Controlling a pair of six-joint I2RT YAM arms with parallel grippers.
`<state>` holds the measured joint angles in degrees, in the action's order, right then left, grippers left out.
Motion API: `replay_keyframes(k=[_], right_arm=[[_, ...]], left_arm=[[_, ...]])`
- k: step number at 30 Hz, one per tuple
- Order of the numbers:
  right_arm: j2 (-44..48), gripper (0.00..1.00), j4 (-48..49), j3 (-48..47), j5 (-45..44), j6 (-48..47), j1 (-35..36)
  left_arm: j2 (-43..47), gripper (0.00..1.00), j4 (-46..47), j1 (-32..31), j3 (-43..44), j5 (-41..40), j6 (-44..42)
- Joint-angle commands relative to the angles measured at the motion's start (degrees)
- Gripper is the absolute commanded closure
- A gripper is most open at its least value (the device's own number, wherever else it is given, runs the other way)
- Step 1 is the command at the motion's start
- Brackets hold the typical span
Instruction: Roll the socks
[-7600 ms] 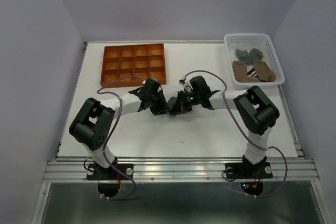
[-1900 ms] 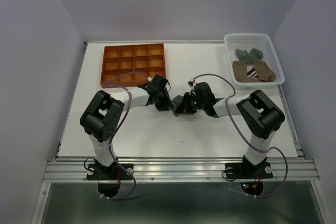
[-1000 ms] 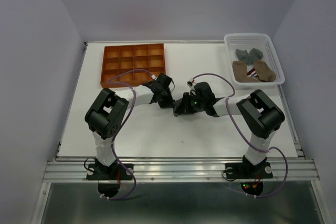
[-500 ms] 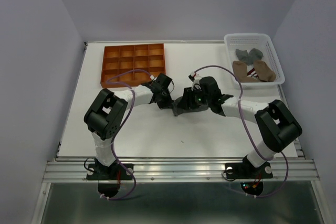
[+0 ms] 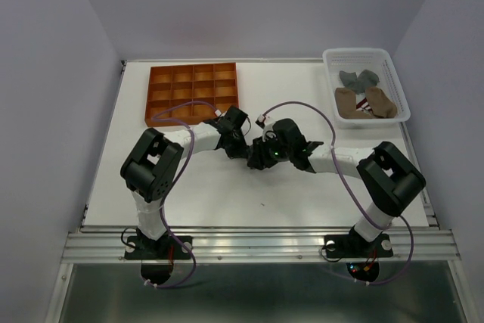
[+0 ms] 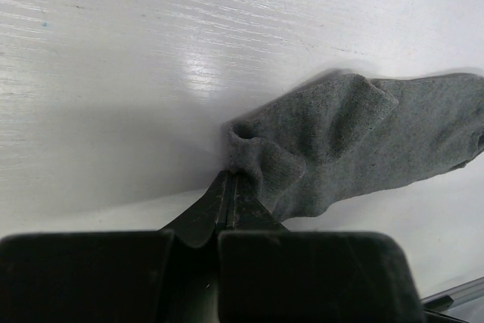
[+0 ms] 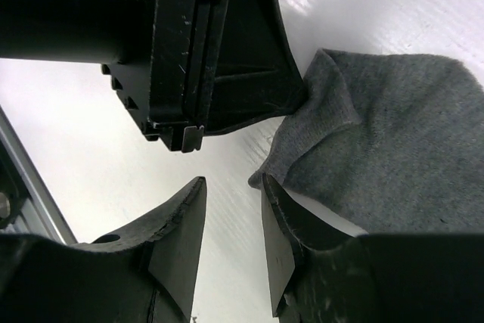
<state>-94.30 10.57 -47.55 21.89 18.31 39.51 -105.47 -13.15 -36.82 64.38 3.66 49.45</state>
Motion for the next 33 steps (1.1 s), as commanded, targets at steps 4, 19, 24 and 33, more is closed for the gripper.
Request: replay_keyframes(k=[4,19,24,33], right_arm=[[-2.5,0.59,3.3,-2.8,-4.6,-2.3,2.2],[-3.2,0.6,5.3,-2.9,-5.3,-3.2,3.9],[-3.2,0.6,5.4,-3.3,-4.6,-3.9,3.9],[-6.1,0.61,2.1,-4.9,-9.0,-4.4,3.9]], left_arm=[[3.8,1.0,-2.1,-0.5,1.7,-1.5,0.5],[3.3,1.0,-2.5,-0.4,2.2,-1.1,0.6],[3.2,1.0,-2.7,-0.4,2.3,-1.1,0.6],[3.3,1.0,-3.1,-0.5,2.4,-1.0,0.6]])
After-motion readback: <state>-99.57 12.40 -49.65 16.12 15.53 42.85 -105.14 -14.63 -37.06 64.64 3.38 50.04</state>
